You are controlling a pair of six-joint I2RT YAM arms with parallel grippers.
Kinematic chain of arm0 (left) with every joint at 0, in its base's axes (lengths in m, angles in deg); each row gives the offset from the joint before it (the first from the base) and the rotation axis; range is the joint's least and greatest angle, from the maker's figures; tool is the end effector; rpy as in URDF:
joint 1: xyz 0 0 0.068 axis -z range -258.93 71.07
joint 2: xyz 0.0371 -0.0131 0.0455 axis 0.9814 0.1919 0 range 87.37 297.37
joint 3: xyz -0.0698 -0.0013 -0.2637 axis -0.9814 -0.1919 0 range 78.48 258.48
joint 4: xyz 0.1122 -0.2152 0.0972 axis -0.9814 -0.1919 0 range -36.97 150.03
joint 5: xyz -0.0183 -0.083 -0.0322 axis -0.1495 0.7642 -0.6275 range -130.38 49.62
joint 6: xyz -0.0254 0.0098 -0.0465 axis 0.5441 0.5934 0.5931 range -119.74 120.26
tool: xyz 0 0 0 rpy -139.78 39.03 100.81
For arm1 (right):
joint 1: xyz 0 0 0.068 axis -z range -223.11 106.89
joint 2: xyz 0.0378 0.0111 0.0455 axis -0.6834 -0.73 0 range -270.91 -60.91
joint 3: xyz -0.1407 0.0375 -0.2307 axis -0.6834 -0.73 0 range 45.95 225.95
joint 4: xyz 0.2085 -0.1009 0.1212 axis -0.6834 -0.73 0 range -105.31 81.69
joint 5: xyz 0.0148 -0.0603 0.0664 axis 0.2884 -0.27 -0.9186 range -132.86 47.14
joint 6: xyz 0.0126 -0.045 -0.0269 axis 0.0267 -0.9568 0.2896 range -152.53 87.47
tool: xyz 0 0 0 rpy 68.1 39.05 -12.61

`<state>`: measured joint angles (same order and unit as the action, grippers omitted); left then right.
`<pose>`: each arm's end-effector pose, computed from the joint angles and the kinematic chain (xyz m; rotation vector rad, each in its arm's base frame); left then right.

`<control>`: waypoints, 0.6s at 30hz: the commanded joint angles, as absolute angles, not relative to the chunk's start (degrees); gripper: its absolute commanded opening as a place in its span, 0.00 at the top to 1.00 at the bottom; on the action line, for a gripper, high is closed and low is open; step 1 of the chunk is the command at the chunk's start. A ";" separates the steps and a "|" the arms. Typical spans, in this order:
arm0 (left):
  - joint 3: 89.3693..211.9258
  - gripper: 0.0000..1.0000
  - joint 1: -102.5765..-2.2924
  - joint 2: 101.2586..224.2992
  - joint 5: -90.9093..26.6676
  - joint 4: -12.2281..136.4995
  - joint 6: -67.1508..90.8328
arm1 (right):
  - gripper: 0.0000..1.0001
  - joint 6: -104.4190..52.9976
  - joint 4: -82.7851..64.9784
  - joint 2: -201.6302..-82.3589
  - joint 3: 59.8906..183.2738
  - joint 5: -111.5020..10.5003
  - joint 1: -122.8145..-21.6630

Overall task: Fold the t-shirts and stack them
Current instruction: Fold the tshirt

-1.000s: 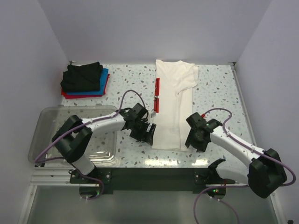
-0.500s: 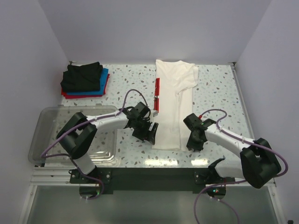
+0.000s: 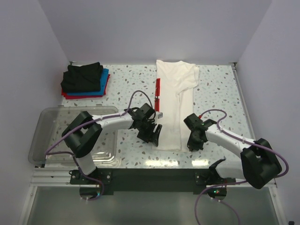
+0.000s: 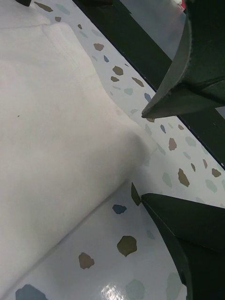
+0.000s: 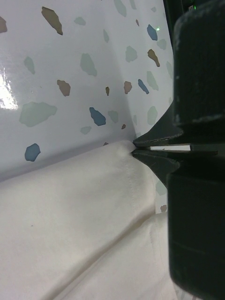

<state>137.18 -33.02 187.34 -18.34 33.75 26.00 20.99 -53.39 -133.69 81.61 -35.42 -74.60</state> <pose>0.2203 -0.2465 0.1582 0.6270 2.8753 -0.8059 0.1628 0.0944 0.1574 0.5772 2.8968 -0.0054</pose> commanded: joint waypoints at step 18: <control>137.37 0.56 -29.19 193.28 -20.96 27.25 27.59 | 1.00 20.47 -54.89 -133.42 81.37 -33.46 -74.66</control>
